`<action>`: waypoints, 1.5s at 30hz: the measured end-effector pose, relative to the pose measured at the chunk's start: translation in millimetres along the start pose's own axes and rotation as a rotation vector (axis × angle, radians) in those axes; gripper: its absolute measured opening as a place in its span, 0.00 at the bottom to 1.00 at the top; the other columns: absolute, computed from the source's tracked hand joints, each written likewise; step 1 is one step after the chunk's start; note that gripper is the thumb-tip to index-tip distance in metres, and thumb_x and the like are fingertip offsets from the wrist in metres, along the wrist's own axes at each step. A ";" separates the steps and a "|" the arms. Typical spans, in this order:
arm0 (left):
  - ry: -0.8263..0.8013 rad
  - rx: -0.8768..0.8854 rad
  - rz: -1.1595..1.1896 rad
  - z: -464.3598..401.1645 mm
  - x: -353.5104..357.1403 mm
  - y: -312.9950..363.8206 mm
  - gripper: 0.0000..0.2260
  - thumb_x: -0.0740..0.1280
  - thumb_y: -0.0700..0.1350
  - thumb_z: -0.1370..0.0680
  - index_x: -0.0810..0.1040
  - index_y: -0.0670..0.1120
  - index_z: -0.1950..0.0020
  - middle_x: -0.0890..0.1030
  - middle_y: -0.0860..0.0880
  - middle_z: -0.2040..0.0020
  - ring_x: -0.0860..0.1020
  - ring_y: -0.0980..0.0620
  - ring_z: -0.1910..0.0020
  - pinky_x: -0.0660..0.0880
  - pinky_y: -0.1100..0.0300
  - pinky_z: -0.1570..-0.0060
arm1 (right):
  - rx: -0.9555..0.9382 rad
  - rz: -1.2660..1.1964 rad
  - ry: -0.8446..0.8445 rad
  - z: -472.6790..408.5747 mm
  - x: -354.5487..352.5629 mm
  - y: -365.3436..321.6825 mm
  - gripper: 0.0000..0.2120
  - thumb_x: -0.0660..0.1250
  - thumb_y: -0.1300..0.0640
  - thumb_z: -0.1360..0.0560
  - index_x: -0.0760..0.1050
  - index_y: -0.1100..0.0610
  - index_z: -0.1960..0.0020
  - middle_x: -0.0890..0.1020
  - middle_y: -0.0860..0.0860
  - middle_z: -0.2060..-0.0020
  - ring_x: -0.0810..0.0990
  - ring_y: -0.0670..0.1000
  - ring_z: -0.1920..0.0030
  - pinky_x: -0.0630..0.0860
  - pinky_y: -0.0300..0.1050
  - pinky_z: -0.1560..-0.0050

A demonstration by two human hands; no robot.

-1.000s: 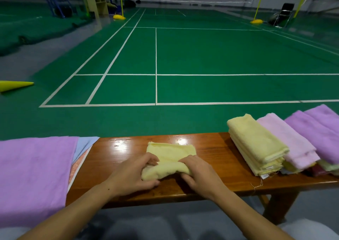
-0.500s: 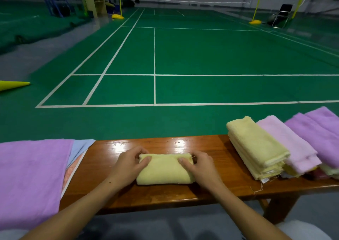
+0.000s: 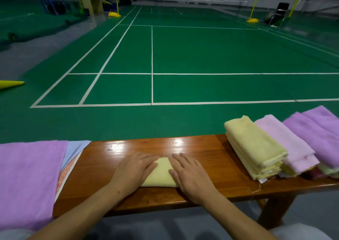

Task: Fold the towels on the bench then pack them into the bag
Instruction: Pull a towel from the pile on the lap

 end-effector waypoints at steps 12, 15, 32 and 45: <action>-0.297 -0.536 0.349 0.2 -3.1 -53.0 0.26 0.81 0.64 0.33 0.69 0.49 0.65 0.70 0.54 0.69 0.67 0.54 0.68 0.60 0.55 0.68 | 0.055 -0.025 0.003 15.1 -12.4 16.3 0.26 0.52 0.34 0.17 0.67 0.45 0.25 0.73 0.44 0.35 0.69 0.46 0.39 0.74 0.44 0.38; -0.275 -0.427 0.396 -3.0 -5.0 -44.4 0.23 0.81 0.61 0.32 0.74 0.47 0.57 0.76 0.52 0.62 0.71 0.54 0.64 0.64 0.57 0.66 | 0.071 -0.106 0.014 17.5 -15.7 18.1 0.25 0.54 0.31 0.19 0.68 0.43 0.28 0.70 0.43 0.37 0.65 0.43 0.39 0.73 0.44 0.37; -0.001 -0.337 1.062 -15.1 -48.0 4.9 0.20 0.79 0.44 0.29 0.76 0.40 0.43 0.87 0.45 0.52 0.85 0.49 0.55 0.82 0.59 0.61 | 0.182 -0.796 -0.020 1.1 -27.7 33.9 0.18 0.77 0.39 0.27 0.77 0.47 0.46 0.81 0.42 0.54 0.80 0.42 0.54 0.77 0.40 0.56; -0.095 -0.305 1.152 -45.1 -38.6 98.9 0.12 0.72 0.42 0.19 0.77 0.48 0.37 0.88 0.46 0.49 0.85 0.48 0.53 0.80 0.52 0.53 | 0.289 -0.863 0.230 91.1 -102.2 94.4 0.26 0.76 0.45 0.26 0.70 0.41 0.32 0.77 0.34 0.39 0.78 0.38 0.42 0.77 0.36 0.43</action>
Point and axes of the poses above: each hand's wrist, its own z-axis away from the middle knuckle, its own x-axis out of the palm, y = z × x, the point moved 7 cm from there along -z, towards the middle knuckle
